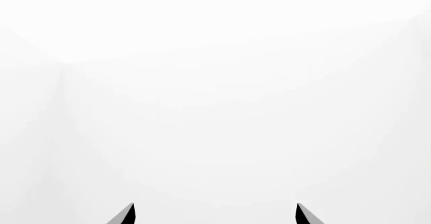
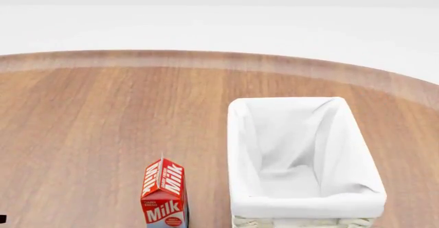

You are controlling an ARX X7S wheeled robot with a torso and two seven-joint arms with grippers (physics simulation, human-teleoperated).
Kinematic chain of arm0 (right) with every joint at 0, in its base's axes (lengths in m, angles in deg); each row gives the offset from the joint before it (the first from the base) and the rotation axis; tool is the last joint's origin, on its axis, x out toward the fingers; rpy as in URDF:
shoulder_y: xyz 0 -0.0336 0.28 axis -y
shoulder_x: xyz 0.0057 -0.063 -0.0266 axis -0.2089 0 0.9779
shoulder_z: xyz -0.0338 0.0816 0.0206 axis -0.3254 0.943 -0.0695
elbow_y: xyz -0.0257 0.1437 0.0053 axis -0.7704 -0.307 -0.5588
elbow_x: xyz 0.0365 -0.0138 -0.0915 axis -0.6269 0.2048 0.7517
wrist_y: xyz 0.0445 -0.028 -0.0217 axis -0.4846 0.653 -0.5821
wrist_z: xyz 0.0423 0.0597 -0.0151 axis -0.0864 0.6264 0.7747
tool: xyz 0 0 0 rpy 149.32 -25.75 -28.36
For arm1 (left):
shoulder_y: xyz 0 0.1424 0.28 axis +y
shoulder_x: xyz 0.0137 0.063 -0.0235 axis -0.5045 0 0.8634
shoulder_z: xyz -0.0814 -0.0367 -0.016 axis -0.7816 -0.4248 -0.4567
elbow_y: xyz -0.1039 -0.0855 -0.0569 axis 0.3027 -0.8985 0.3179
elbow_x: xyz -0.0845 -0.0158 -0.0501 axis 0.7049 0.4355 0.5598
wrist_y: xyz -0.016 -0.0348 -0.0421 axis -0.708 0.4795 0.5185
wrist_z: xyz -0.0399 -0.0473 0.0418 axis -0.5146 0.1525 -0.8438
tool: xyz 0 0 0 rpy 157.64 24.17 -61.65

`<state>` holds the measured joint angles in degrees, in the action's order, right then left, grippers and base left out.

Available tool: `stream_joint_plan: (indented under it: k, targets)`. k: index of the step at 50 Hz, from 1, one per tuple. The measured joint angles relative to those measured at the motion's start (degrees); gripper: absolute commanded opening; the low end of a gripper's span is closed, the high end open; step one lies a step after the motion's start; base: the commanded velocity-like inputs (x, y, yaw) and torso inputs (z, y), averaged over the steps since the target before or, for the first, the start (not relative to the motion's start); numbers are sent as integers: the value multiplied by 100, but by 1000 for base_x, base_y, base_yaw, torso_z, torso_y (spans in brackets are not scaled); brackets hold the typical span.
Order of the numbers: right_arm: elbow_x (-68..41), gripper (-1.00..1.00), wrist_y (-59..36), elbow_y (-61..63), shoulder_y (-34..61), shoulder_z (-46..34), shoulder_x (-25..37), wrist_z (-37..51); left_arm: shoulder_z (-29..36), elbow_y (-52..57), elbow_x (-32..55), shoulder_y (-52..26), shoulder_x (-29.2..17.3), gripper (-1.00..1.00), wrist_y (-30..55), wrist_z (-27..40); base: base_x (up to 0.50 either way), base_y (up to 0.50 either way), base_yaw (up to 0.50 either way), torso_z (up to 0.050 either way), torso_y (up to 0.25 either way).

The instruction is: Pick up the alphabet soup and the tomato sauce, and put them in the basket.

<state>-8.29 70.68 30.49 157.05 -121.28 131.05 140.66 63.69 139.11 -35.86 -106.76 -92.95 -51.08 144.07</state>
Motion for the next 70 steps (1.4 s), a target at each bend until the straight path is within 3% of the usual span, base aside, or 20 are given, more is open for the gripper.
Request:
stream_joint_plan:
  k: [70]
  targets:
    - [716,100,13,-781,-1924,19,-664,277,-67,-132,-83,202,98,100,-33,-56,0,0,0,0,0]
